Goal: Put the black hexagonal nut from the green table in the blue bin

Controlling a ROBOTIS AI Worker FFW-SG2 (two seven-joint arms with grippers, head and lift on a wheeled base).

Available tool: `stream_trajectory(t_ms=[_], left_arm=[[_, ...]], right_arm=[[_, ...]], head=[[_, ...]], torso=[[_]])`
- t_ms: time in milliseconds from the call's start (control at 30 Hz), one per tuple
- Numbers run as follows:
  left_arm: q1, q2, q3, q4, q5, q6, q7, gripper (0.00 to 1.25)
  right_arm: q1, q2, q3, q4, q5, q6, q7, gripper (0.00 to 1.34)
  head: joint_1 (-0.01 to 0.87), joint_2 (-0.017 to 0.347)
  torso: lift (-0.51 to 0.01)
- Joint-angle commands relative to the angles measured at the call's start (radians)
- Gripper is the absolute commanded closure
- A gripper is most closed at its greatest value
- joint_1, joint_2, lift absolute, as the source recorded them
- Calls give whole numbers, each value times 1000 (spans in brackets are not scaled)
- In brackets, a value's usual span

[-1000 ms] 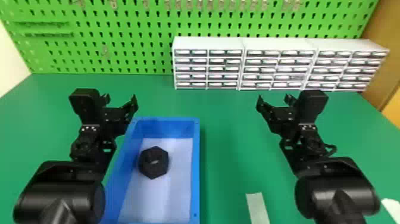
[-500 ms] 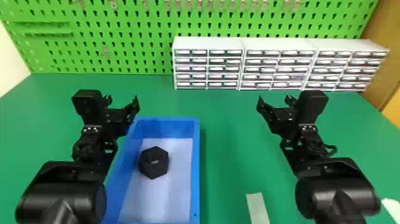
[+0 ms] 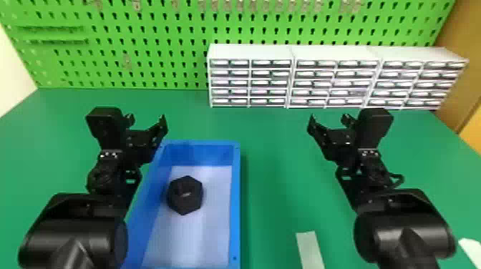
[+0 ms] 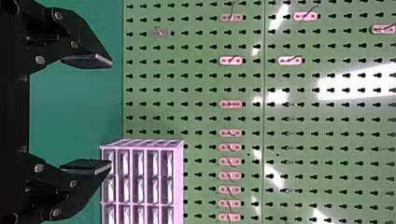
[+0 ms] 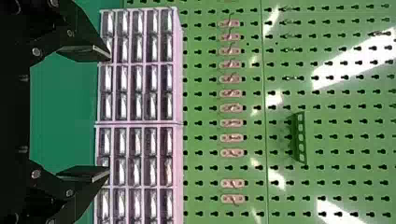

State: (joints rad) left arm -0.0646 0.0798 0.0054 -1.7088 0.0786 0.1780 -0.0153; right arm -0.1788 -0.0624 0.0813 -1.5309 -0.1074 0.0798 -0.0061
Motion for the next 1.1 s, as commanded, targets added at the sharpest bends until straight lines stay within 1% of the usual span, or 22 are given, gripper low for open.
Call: stream_trajectory(t_ms=[0, 933, 1067], left_arm=[[0, 0, 2, 0, 1, 0, -2, 486], [9, 0, 10, 0, 6, 0, -2, 486], [9, 0, 8, -2, 7, 0, -2, 486]], right_arm=[[-1, 1, 3, 2, 0, 2, 0, 409], [5, 1, 0, 6, 9, 11, 0, 409], [7, -2, -3, 6, 9, 11, 0, 409]], head=[[686, 51], [686, 51], [686, 51]], torso=[[-96], [-96], [-96]])
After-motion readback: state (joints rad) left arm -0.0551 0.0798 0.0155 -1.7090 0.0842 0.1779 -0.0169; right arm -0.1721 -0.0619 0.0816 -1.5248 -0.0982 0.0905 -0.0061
